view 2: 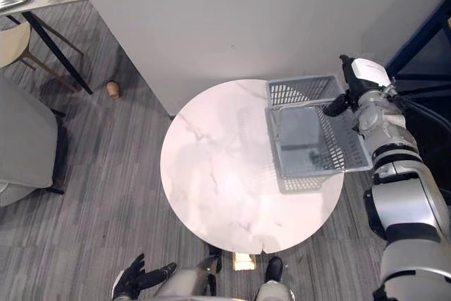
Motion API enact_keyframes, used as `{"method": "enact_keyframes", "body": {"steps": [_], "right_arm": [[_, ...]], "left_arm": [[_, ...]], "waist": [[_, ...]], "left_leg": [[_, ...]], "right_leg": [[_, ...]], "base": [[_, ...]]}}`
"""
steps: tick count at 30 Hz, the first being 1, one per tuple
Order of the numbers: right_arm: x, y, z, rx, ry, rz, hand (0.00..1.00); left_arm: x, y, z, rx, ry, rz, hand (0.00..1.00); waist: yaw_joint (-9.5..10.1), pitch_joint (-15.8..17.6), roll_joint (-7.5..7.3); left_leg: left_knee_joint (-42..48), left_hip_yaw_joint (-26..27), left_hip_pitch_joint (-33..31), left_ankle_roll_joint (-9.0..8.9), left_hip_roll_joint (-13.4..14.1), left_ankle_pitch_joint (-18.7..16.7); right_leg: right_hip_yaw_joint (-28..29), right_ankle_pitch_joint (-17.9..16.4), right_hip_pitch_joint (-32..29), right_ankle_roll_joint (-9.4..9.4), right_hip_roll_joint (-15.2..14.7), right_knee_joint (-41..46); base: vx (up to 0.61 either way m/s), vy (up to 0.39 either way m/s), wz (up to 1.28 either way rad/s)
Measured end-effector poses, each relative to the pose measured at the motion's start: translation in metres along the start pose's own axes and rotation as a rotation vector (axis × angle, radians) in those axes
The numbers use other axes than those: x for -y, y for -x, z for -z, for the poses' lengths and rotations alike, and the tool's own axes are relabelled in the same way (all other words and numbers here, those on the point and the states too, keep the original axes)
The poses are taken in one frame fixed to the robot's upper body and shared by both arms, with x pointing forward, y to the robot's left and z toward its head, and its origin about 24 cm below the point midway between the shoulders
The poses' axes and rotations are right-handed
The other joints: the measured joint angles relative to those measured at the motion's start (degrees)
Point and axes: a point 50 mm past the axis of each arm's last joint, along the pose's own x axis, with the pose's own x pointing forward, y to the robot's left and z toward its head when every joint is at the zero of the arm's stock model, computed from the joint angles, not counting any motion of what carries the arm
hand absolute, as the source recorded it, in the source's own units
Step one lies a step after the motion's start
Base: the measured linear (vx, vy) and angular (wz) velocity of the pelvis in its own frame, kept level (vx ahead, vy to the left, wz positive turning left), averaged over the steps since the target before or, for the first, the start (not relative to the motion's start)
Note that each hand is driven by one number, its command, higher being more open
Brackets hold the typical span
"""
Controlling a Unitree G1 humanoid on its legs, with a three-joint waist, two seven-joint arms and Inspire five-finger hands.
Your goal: Pick vegetable in the basket
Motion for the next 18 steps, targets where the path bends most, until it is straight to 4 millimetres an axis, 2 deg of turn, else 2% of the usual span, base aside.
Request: {"method": "enact_keyframes", "body": {"steps": [3, 4, 9, 10, 18], "right_arm": [[-0.01, 0.003, 0.005, -0.013, 0.046, -0.016, 1.0], [-0.007, 0.003, 0.005, -0.009, 0.046, -0.005, 1.0], [-0.006, 0.003, 0.007, -0.017, 0.058, -0.019, 1.0], [-0.006, 0.003, 0.007, -0.017, 0.059, -0.019, 0.0], [-0.005, 0.004, 0.009, -0.012, 0.082, -0.013, 0.0]], "left_arm": [[0.003, -0.001, -0.003, 0.008, 0.007, 0.006, 1.0], [0.002, -0.001, -0.003, 0.009, 0.007, 0.005, 1.0], [-0.003, -0.003, -0.01, 0.035, -0.005, 0.002, 1.0], [-0.003, -0.003, -0.01, 0.036, -0.006, 0.003, 1.0], [0.0, -0.004, -0.013, 0.042, -0.011, 0.011, 1.0]], "waist": [[0.15, 0.6, 0.41], [0.15, 0.7, 0.25], [0.2, 1.5, -1.07], [0.21, 1.5, -1.1], [1.25, 1.6, -1.16]], "left_leg": [[0.0, -0.3, -1.8, 0.38, 0.0, 0.6], [0.0, -0.3, -1.9, 0.88, -0.1, 0.9], [0.1, -0.8, -1.8, 0.88, -0.3, 0.9], [0.1, -0.8, -1.8, 0.85, -0.3, 0.9], [0.0, -0.5, -1.8, 0.36, 0.2, 0.6]], "right_leg": [[0.0, 0.1, -1.6, 0.13, 0.0, 0.2], [0.0, 0.2, -1.7, 0.34, -0.1, 0.2], [-0.2, 0.2, -1.6, 0.33, -0.1, 0.4], [-0.1, 0.1, -1.6, 0.19, -0.1, 0.5], [0.3, -0.3, -2.0, -0.43, 0.3, 0.6]], "base": [[-0.03, -0.001, 0.06], [0.01, -0.006, 0.06], [0.03, -0.015, 0.04], [0.0, 0.0, 0.0], [-0.01, -0.022, -0.03]]}}
